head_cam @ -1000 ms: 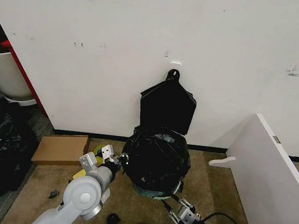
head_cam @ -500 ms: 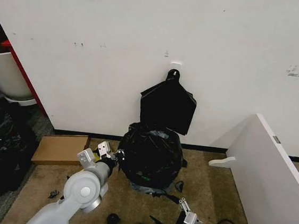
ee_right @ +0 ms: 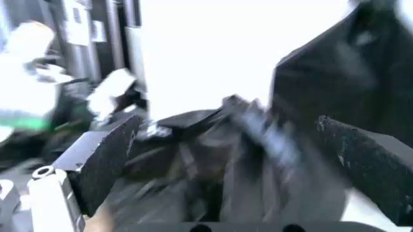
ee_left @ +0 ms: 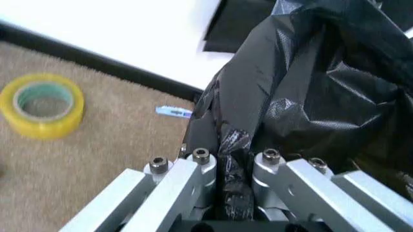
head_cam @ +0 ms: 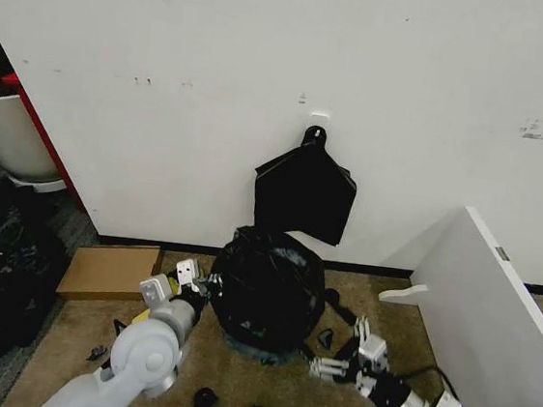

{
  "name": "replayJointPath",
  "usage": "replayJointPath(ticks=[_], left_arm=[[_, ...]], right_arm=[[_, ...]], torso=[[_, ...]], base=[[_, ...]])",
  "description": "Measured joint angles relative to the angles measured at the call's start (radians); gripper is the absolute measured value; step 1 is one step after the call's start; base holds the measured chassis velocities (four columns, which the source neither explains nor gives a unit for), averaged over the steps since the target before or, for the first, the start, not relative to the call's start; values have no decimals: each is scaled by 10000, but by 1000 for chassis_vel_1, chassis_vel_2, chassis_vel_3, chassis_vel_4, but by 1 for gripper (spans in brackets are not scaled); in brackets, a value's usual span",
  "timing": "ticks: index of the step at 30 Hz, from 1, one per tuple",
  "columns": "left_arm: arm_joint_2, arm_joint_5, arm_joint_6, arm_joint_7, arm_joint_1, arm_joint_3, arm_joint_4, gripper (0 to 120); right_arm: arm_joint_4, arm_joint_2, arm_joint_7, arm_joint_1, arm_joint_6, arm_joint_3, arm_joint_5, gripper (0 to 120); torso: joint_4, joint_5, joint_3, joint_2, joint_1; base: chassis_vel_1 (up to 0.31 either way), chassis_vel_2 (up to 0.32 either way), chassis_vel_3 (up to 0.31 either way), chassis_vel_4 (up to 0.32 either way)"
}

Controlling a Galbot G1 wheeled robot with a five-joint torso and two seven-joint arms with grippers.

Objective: Place the garbage bag over the trash bin.

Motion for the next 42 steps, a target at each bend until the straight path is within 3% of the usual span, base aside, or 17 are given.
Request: replayJointPath(ticks=[3,16,17,20,23,26,40,42], left_arm=[[7,709,40,462,190,146,-123,4],[346,1594,147,1304,33,496,-140,4],[380,1618,153,1345,1,541,-139,4],[418,1696,155,1404,-20,608,-140,4],[461,1806,155,1472,-125,848,-116,4],[473,1844,154,1507,-171,968,-93,4],[405,1983,124,1550,-162,1022,-58,4],[403,1988,123,1550,-159,1022,-55,4]], right_arm=[[1,-50,736,595,-669,-300,-590,100],[-615,-349,921,1552,-1520,-727,-834,98],[-700,-369,912,1617,-1580,-756,-856,91],[-832,-389,894,1717,-1648,-807,-929,88],[-911,-356,981,1776,-1799,-864,-961,71],[-938,-318,1037,1775,-1841,-864,-976,65],[-1297,-292,1049,1817,-1883,-945,-1335,8],[-1291,-282,1054,1813,-1875,-952,-1328,7]], torso=[[2,2,0,0,0],[-1,2,1,0,0],[-1,2,0,0,0],[-1,3,1,0,0],[0,2,1,0,0],[-3,2,0,0,0],[-1,3,1,0,1],[-1,3,1,0,0]], base=[[0,0,0,0],[0,0,0,0],[0,0,0,0],[0,0,0,0],[0,0,0,0],[0,0,0,0],[0,0,0,0],[0,0,0,0]])
